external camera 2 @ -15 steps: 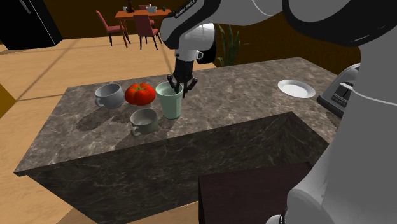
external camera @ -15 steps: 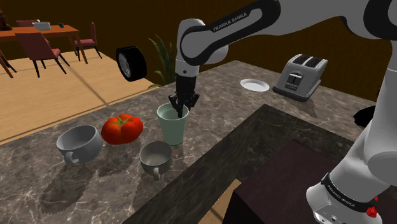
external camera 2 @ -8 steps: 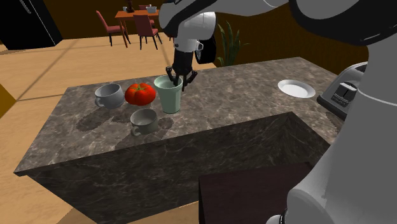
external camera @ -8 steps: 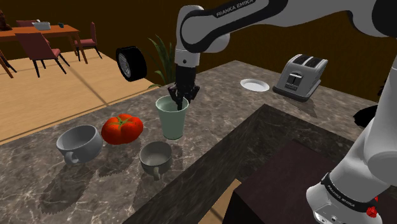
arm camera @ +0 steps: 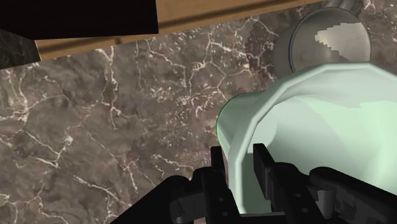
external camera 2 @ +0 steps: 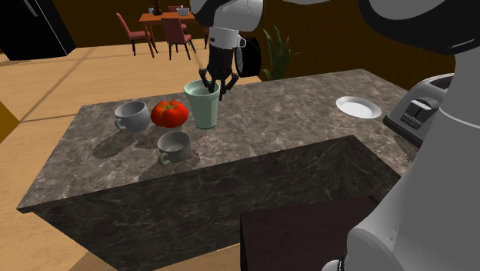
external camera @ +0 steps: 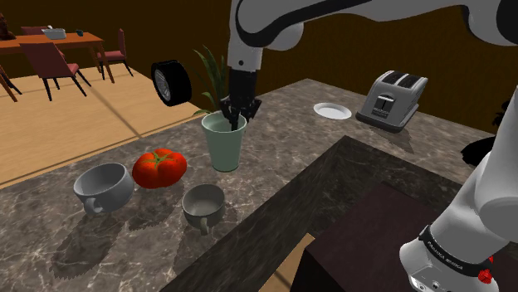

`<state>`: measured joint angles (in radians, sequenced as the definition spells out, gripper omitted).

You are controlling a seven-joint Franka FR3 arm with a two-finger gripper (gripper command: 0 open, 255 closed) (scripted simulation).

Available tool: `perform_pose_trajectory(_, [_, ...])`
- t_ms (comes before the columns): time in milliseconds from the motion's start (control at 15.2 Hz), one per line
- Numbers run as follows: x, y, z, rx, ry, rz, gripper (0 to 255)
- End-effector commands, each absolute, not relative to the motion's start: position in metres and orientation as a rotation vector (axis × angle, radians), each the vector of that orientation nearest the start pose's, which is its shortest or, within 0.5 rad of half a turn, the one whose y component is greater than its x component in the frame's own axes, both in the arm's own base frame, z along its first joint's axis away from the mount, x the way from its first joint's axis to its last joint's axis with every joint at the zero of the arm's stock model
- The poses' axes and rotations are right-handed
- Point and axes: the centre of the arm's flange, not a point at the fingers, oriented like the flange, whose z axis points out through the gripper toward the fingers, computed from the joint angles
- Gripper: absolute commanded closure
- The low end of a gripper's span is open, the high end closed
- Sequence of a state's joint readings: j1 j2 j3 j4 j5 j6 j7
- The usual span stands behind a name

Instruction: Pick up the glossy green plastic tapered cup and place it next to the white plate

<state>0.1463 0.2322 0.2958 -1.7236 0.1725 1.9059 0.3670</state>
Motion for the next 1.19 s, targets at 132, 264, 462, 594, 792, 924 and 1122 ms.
perform_pose_trajectory(132, [0.562,0.266,0.472,-2.941,-0.013,0.189,255])
perform_pose_trajectory(264, [0.562,0.266,0.482,-2.941,-0.013,0.189,255])
perform_pose_trajectory(462, [0.562,0.266,0.498,-2.941,-0.013,0.189,255])
perform_pose_trajectory(594, [0.562,0.266,0.509,-2.941,-0.013,0.189,255])
perform_pose_trajectory(792, [0.562,0.266,0.524,-2.941,-0.013,0.189,255])
perform_pose_trajectory(924, [0.562,0.266,0.535,-2.941,-0.013,0.189,255])
perform_pose_trajectory(1122, [0.562,0.266,0.551,-2.941,-0.013,0.189,255])
